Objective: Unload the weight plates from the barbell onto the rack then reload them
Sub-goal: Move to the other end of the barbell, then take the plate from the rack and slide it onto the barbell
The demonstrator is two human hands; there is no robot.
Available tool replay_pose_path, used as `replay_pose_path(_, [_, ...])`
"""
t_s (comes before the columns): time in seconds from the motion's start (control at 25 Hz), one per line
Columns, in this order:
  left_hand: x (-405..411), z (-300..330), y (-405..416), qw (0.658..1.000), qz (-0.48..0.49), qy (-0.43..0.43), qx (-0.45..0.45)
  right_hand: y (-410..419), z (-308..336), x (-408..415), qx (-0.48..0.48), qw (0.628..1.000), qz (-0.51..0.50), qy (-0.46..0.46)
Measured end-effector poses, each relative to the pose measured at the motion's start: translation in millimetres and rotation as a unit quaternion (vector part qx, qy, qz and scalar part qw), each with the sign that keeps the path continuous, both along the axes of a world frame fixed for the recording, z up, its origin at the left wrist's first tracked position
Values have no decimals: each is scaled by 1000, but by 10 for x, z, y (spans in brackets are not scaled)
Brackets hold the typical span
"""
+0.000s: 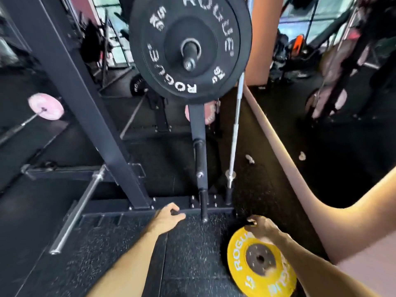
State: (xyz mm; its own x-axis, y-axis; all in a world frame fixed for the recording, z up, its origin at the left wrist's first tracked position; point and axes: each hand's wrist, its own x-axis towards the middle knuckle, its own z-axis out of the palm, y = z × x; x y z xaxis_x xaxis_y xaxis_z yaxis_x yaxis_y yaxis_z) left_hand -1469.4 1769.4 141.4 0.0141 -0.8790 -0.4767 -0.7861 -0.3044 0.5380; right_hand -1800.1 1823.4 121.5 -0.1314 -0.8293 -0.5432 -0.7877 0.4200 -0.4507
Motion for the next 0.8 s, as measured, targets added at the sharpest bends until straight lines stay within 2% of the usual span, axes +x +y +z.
replay_pose_path(0.32, [46, 1736, -1377, 979, 13, 59, -195, -1420, 1599, 15, -209, 978, 8, 0])
replay_pose_path(0.56, [145, 2989, -2051, 941, 18, 92, -325, -2151, 2859, 68, -357, 933, 25, 23])
replay_pose_path(0.8, [210, 3931, -2511, 908, -3, 82, -411, -2569, 3851, 62, -435, 899, 29, 37])
